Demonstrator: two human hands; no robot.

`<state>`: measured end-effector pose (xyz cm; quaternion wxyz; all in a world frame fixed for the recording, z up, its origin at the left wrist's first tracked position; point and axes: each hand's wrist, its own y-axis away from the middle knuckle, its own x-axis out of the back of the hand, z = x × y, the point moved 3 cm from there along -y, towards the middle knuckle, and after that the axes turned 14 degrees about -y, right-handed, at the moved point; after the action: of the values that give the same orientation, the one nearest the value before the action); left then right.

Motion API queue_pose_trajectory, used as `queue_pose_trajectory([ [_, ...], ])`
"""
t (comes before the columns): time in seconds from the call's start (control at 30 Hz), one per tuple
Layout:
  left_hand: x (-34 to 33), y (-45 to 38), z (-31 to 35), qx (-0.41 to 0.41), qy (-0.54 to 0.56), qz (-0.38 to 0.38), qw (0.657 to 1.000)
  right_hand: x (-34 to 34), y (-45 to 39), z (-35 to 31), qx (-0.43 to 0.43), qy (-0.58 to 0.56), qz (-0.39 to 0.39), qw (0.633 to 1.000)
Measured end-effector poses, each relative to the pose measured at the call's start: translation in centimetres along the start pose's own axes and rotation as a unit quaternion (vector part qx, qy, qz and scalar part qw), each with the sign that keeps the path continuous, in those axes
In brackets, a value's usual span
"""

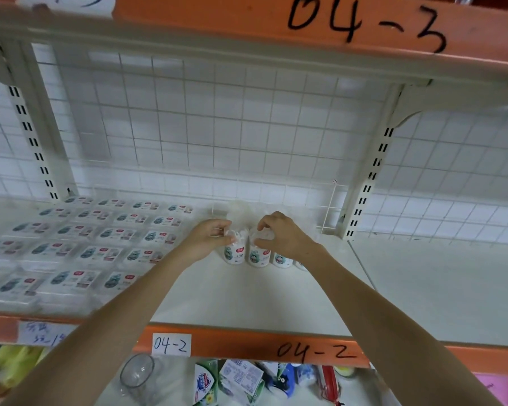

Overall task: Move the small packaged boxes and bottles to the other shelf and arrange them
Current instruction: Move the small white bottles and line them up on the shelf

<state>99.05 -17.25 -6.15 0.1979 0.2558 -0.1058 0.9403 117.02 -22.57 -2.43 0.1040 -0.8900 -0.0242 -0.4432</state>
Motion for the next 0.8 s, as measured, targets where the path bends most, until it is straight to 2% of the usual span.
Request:
queue_pose_trajectory([
  [0.2,-0.1,-0.1,-0.3,0.003,0.001,0.003,1.0,0.2,0.1,0.4,0.011,0.013,-0.002,1.0],
  [0.3,0.3,-0.1,0.4,-0.012,-0.046,0.105,0.993,3.0,0.9,0.6,0.032,-0.029,0.056,0.997],
  [0.37,0.7,-0.2,1.5,-0.062,-0.108,0.171,0.977,5.7,1.8,1.3,0.039,-0.039,0.101,0.993],
  [0.4,0.6,-0.2,2.4,-0.092,-0.14,0.178,0.97,6.8,2.4,1.9,0.033,-0.035,0.112,0.993],
  [0.47,-0.4,-0.6,4.4,-0.151,-0.199,0.148,0.957,8.1,3.5,3.5,0.002,-0.022,0.106,0.994],
  [0.57,-3.5,-1.4,6.7,-0.225,-0.289,0.054,0.929,7.9,4.8,5.4,-0.052,-0.042,0.071,0.995],
  [0.67,-6.6,-1.9,7.5,-0.236,-0.375,-0.024,0.896,6.8,5.7,6.2,-0.061,-0.073,0.057,0.994],
  [0.73,-7.6,-2.1,7.6,-0.241,-0.4,-0.033,0.883,6.2,6.0,6.3,-0.066,-0.079,0.058,0.993],
  [0.8,-7.8,-2.2,7.7,-0.238,-0.393,-0.027,0.888,5.8,6.1,6.5,-0.069,-0.073,0.068,0.993],
])
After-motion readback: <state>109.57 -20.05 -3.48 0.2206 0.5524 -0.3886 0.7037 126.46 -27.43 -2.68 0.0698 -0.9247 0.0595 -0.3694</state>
